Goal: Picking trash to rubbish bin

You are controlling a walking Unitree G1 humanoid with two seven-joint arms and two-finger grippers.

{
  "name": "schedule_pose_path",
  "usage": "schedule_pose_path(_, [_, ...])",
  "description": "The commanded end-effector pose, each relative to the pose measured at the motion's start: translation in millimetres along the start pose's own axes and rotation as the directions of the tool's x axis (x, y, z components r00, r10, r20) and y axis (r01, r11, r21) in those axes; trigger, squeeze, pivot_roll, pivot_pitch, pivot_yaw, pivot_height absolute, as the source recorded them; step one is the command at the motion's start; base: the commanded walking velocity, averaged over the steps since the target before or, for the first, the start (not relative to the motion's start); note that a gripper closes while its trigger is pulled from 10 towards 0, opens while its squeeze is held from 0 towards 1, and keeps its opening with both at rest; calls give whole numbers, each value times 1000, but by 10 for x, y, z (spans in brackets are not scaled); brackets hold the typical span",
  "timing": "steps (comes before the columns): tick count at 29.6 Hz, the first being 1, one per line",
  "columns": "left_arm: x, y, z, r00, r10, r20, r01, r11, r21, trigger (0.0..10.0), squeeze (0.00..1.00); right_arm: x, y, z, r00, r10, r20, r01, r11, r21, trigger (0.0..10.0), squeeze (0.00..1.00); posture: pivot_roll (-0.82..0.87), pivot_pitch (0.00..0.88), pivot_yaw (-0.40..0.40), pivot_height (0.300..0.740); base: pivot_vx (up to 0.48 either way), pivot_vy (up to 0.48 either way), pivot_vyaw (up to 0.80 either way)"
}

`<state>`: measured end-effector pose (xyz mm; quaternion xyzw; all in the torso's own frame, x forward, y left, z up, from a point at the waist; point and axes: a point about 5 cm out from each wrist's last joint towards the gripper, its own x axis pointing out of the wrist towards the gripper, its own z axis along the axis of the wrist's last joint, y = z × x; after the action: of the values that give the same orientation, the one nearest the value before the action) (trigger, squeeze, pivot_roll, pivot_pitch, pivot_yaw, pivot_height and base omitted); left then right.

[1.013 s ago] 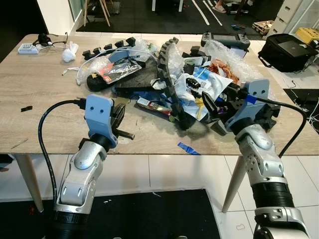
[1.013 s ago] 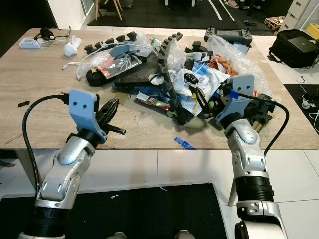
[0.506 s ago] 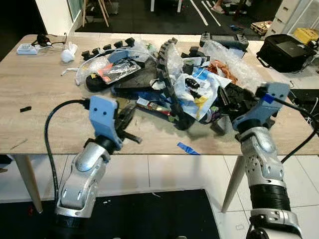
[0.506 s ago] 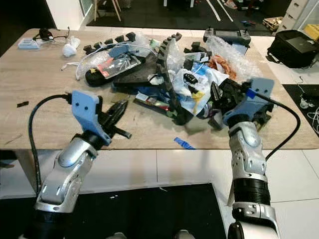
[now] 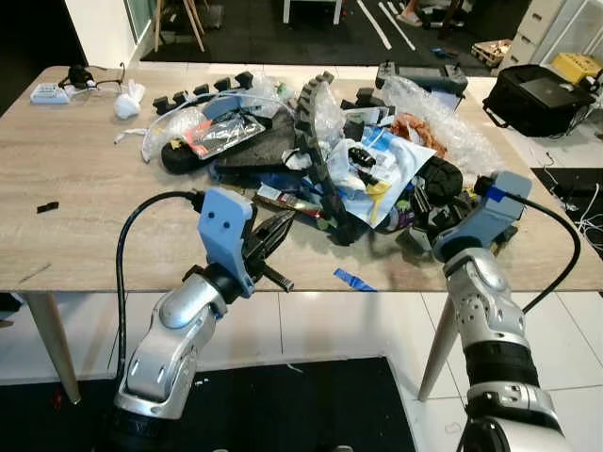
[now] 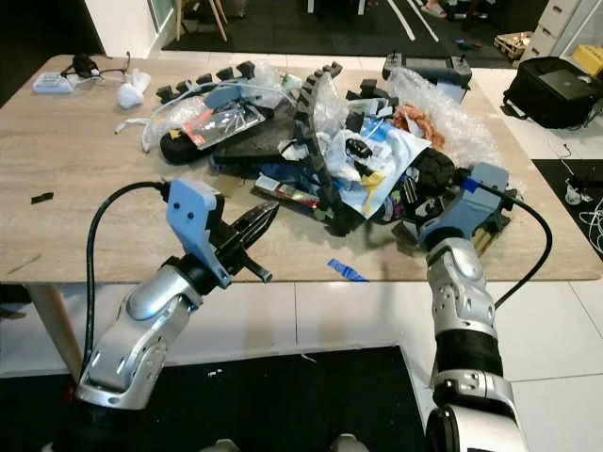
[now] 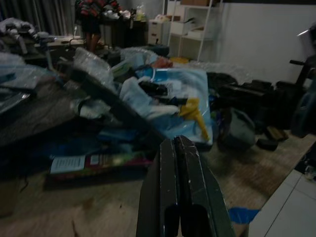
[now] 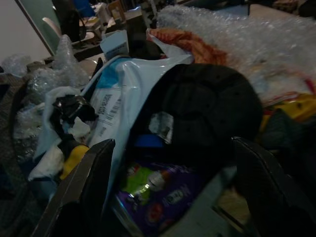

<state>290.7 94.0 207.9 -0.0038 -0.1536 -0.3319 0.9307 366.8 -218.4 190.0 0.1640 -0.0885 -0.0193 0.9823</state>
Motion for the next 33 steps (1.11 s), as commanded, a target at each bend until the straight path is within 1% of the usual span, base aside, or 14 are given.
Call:
schedule_pose_path(1, [-1, -12, 12, 1000, -24, -5, 24, 1000, -11, 10000, 0, 8, -20, -44, 1000, -4, -13, 4, 1000, 22, 10000, 0, 11, 192, -28, 740, 0, 0, 0])
schedule_pose_path(4, [13, -23, 41, 999, -40, 5, 40, 998, -41, 10000, 0, 57, 9, -42, 999, 32, -18, -31, 999, 40, 10000, 0, 12, 200, -24, 740, 0, 0, 0])
schedule_pose_path(13, [9, -64, 30, 998, -56, 3, 56, 997, -43, 10000, 0, 108, 66, -56, 994, 103, -32, -100, 991, 85, 10000, 0, 8, 217, -23, 740, 0, 0, 0])
schedule_pose_path(20, [1, -59, 38, 998, -56, -1, 56, 997, -44, 10000, 0, 112, 194, -108, 982, 180, -55, -172, 978, 118, 10000, 0, 9, 219, -25, 740, 0, 0, 0])
schedule_pose_path(21, [0, -59, 41, 998, -56, -1, 56, 997, -44, 10000, 0, 107, 208, -116, 981, 184, -55, -177, 977, 120, 9529, 0, 9, 219, -25, 740, 0, 0, 0])
schedule_pose_path(23, [-1, -60, 44, 998, -57, 0, 57, 997, -44, 10000, 0, 104, 216, -121, 981, 187, -54, -179, 976, 121, 9137, 0, 9, 219, -25, 740, 0, 0, 0])
schedule_pose_path(24, [4, -59, 52, 998, -57, 3, 57, 997, -46, 10000, 0, 100, 235, -121, 980, 190, -50, -183, 976, 121, 8392, 0, 10, 217, -24, 740, 0, 0, 0])
schedule_pose_path(26, [7, -58, 56, 998, -57, 4, 57, 997, -47, 10000, 0, 98, 245, -120, 980, 193, -48, -186, 975, 121, 8431, 0, 10, 217, -23, 740, 0, 0, 0])
schedule_pose_path(27, [11, -56, 58, 998, -57, 5, 57, 997, -47, 10000, 0, 92, 261, -118, 979, 197, -43, -191, 974, 126, 8745, 0, 9, 216, -22, 740, 0, 0, 0])
schedule_pose_path(28, [12, -55, 60, 998, -57, 6, 57, 997, -47, 10000, 0, 87, 267, -117, 979, 200, -41, -193, 973, 128, 4000, 0, 9, 216, -22, 740, 0, 0, 0])
schedule_pose_path(30, [12, -55, 60, 998, -56, 6, 57, 997, -47, 10000, 0, 84, 270, -117, 979, 201, -39, -194, 972, 130, 4000, 0, 9, 216, -22, 740, 0, 0, 0])
schedule_pose_path(31, [11, -53, 63, 998, -55, 7, 56, 997, -47, 10000, 0, 80, 275, -116, 979, 202, -36, -195, 972, 130, 824, 0, 9, 216, -22, 740, 0, 0, 0])
schedule_pose_path(32, [13, -51, 67, 999, -53, 9, 53, 997, -50, 10000, 0, 78, 279, -113, 979, 202, -34, -197, 972, 128, 1490, 0, 9, 216, -24, 740, 0, 0, 0])
schedule_pose_path(33, [15, -49, 71, 999, -51, 11, 51, 997, -52, 10000, 0, 78, 284, -109, 979, 202, -33, -197, 972, 125, 3529, 0, 9, 216, -24, 740, 0, 0, 0])
